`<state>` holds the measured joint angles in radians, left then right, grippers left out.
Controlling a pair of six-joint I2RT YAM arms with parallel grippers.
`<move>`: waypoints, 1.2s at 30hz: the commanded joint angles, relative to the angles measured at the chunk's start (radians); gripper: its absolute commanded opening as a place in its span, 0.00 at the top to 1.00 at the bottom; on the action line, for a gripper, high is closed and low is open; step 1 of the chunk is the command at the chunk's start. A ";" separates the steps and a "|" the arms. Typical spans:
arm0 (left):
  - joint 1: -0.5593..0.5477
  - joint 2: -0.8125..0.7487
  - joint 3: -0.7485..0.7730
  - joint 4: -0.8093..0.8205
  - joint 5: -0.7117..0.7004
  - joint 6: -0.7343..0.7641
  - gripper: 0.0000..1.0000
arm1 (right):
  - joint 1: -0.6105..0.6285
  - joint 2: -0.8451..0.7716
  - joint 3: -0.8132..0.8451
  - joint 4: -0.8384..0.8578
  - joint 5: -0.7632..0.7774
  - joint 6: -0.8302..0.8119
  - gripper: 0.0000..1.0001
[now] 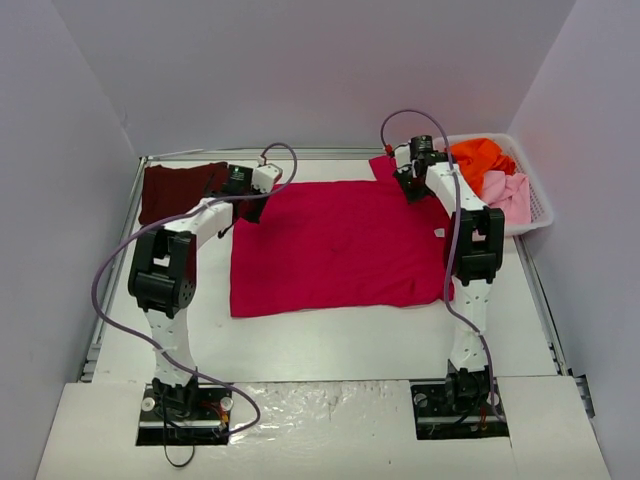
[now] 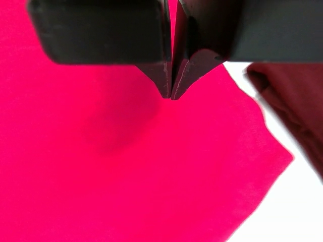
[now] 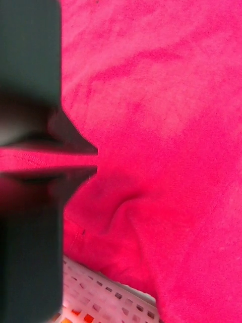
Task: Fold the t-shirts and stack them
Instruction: Flatten out the tshirt
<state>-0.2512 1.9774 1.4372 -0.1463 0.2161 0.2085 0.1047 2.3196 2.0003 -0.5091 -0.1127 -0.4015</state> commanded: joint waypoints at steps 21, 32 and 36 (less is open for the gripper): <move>-0.030 0.297 0.385 -0.427 -0.115 0.054 0.98 | 0.000 0.011 -0.058 -0.032 0.015 -0.023 1.00; -0.017 0.396 0.514 -0.476 -0.153 0.051 0.98 | 0.012 0.113 0.058 -0.032 0.005 -0.025 1.00; -0.011 0.429 0.586 -0.487 -0.178 0.055 0.97 | 0.023 0.171 0.144 -0.034 -0.004 -0.025 1.00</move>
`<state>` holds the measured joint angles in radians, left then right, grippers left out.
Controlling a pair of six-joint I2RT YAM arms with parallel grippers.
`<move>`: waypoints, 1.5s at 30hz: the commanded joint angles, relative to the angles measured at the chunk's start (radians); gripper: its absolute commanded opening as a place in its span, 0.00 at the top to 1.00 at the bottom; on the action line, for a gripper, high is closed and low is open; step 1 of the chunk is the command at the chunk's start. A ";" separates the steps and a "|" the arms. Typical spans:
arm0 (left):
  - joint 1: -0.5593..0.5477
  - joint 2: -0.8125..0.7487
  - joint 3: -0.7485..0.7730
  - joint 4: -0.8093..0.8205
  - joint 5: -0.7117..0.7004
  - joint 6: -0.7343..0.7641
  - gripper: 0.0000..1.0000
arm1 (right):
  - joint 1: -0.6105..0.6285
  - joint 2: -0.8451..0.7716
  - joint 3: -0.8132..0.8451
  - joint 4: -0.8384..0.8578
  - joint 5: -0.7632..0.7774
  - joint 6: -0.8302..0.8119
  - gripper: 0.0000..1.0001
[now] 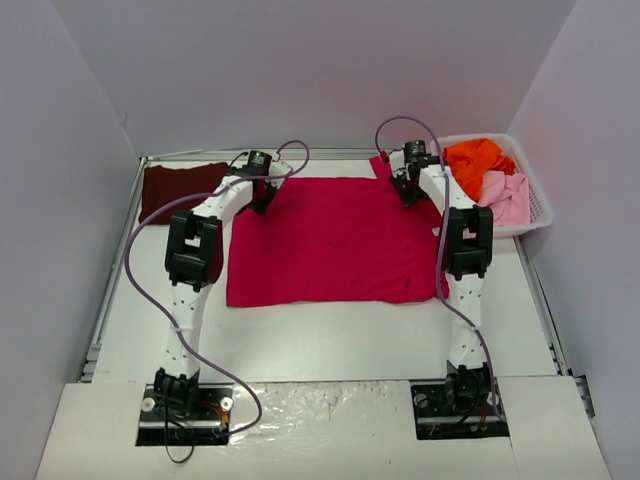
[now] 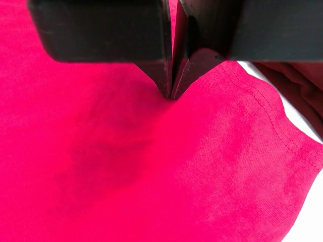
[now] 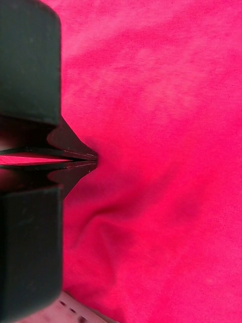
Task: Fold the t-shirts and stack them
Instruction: Flatten out the tshirt
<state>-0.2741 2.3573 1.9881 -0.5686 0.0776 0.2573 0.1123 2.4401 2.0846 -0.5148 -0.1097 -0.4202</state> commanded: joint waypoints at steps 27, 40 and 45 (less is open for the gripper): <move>0.095 0.110 0.259 -0.149 -0.047 0.017 0.83 | 0.099 0.172 0.322 -0.027 0.038 -0.038 0.91; 0.032 -0.311 0.031 -0.100 -0.099 0.016 0.61 | 0.124 -0.191 0.110 -0.024 0.094 -0.035 0.60; 0.029 -0.525 -0.156 -0.094 -0.050 0.048 0.60 | 0.107 -0.369 -0.136 -0.027 0.061 -0.032 0.57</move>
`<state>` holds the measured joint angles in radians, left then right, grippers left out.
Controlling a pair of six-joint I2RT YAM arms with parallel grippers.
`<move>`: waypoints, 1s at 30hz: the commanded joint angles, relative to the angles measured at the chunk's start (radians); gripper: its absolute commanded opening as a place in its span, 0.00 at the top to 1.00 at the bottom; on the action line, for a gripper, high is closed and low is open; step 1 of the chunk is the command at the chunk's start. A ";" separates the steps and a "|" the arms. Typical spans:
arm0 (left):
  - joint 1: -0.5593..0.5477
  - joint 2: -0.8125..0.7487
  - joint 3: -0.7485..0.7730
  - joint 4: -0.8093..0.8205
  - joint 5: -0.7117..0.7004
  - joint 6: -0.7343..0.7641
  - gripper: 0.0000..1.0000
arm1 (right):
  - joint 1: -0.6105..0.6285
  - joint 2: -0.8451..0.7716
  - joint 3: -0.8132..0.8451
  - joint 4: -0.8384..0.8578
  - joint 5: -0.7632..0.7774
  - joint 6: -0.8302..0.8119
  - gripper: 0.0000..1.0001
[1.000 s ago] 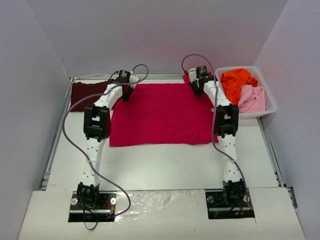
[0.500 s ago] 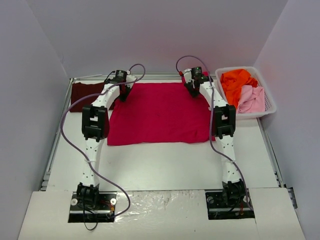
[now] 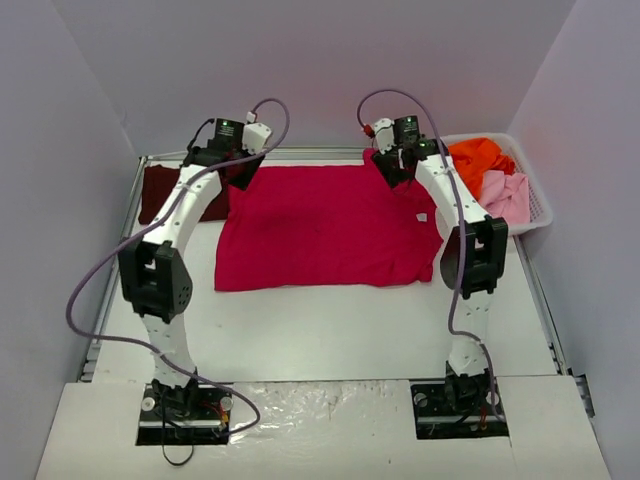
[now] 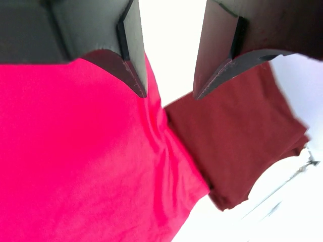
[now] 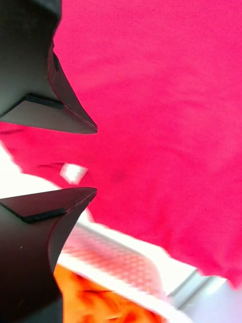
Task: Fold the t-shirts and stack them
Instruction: Flatten out the tshirt
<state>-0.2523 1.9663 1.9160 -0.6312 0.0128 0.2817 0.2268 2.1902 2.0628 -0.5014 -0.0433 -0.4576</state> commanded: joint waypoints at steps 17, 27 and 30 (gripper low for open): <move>0.045 -0.685 -0.807 -0.079 0.294 0.154 0.64 | -0.222 -0.580 -0.845 -0.069 -0.216 -0.030 0.54; 0.160 -0.724 -0.827 -0.082 0.400 0.137 0.61 | -0.222 -0.544 -0.865 -0.069 -0.277 -0.038 0.56; 0.168 -0.736 -0.841 -0.071 0.400 0.136 0.61 | -0.222 -0.526 -0.857 -0.069 -0.280 -0.038 0.56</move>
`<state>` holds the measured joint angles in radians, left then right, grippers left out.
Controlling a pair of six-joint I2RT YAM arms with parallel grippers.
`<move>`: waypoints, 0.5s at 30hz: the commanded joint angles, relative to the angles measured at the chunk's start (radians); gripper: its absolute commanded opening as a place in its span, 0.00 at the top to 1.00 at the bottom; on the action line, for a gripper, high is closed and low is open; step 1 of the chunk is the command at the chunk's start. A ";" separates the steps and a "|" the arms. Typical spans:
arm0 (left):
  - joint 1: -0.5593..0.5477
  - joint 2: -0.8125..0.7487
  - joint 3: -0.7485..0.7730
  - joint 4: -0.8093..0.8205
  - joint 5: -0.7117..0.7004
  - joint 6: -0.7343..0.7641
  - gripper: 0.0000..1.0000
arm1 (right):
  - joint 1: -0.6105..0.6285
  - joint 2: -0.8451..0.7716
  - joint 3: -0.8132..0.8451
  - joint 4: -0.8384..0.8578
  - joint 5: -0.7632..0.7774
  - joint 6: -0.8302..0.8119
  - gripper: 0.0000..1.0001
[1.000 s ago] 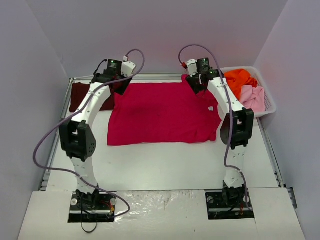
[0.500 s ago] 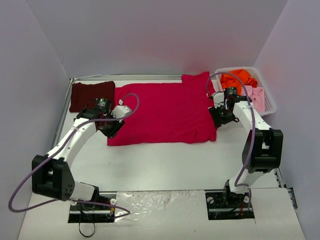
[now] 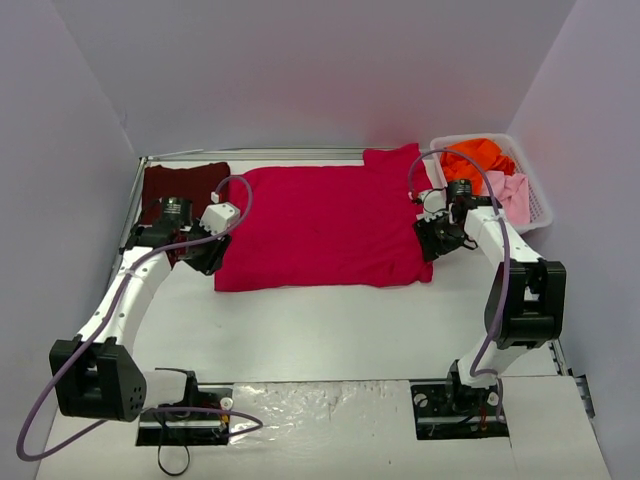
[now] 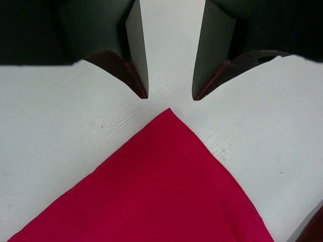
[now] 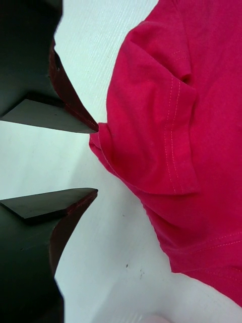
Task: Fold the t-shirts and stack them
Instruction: Flatten out the tshirt
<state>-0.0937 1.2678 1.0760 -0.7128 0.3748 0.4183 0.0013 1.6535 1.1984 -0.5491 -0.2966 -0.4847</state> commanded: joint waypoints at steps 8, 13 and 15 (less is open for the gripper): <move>0.023 -0.041 -0.016 0.021 0.046 -0.001 0.60 | 0.003 0.077 0.007 -0.021 -0.058 -0.023 0.66; 0.028 -0.039 -0.021 0.026 0.049 -0.001 0.60 | 0.005 0.083 0.001 -0.021 -0.067 -0.025 0.87; 0.029 -0.041 -0.022 0.026 0.050 -0.001 0.60 | 0.003 0.071 -0.002 -0.020 -0.065 -0.025 1.00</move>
<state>-0.0723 1.2545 1.0496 -0.6979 0.4038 0.4164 0.0013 1.7412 1.1984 -0.5419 -0.3424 -0.5030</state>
